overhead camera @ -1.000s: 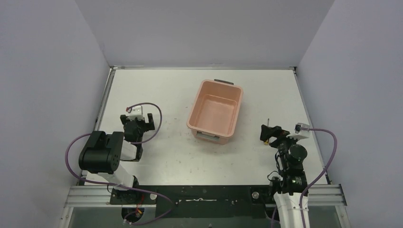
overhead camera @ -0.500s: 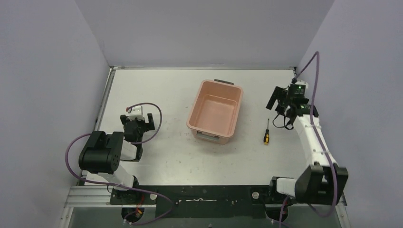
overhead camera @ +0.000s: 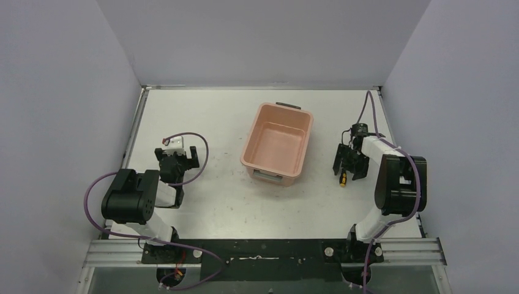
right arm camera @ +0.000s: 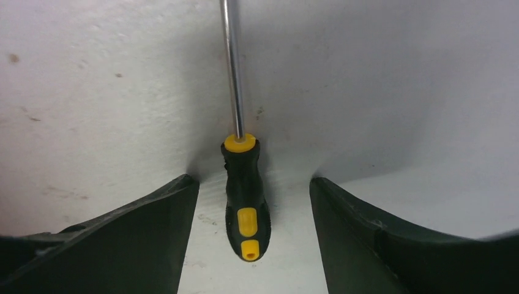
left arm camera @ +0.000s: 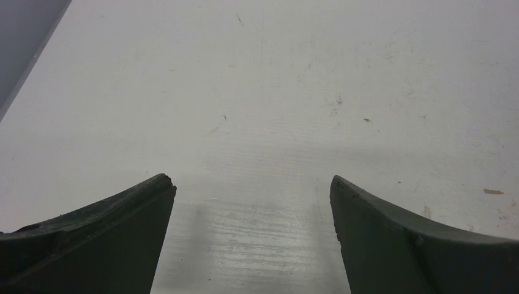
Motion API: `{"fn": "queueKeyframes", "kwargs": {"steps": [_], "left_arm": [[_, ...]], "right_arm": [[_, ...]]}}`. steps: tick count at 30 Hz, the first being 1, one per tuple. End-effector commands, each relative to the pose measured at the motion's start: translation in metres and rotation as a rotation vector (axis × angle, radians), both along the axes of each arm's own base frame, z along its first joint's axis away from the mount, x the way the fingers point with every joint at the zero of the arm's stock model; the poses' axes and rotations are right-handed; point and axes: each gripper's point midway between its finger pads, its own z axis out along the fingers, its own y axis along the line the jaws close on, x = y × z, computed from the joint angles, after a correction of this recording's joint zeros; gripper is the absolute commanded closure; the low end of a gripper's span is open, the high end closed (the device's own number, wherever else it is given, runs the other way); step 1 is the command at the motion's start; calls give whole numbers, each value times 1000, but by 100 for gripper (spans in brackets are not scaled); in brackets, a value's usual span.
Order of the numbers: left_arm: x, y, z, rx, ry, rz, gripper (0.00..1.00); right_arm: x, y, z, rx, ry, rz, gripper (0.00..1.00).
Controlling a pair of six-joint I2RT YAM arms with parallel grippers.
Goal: Put the screwdriver in the bin
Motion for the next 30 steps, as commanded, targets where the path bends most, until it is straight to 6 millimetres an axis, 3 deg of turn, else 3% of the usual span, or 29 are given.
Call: {"fn": "queueKeyframes", "kwargs": {"steps": [1,4,6,7,11,14,16,19,21,23,25,27,30], "left_arm": [[9,0,19,-11,-72,8,3],[9,0,19,-10,-72,8,3],[9,1,19,-10,-71,8,3],[9,1,19,-10,-72,9,3],[9,1,19,-10,-74,8,3],[9,0,19,-10,-71,8,3],[9,1,19,-10,-71,8,3],[9,0,19,-11,-71,7,3],[9,1,19,-9,-71,8,3],[9,0,19,-10,-72,7,3],[9,0,19,-10,-72,7,3],[9,1,19,-11,-73,9,3],[9,0,19,-11,-72,8,3]], "right_arm": [[-6,-2,-21,-6,28,12,39],[-9,-3,-27,-12,47,20,67],[-8,-6,-19,-31,36,21,93],[-5,-9,-12,-49,22,19,100],[11,-24,42,-133,-64,11,100],[26,-31,102,-171,-171,-7,100],[40,-32,152,-183,-276,-26,100],[53,-21,217,-159,-408,-51,100],[63,4,254,-132,-494,-34,100],[74,45,286,-101,-582,16,100],[83,93,305,-51,-649,70,100],[89,141,307,-11,-678,131,100],[90,202,275,27,-638,217,100]]}}
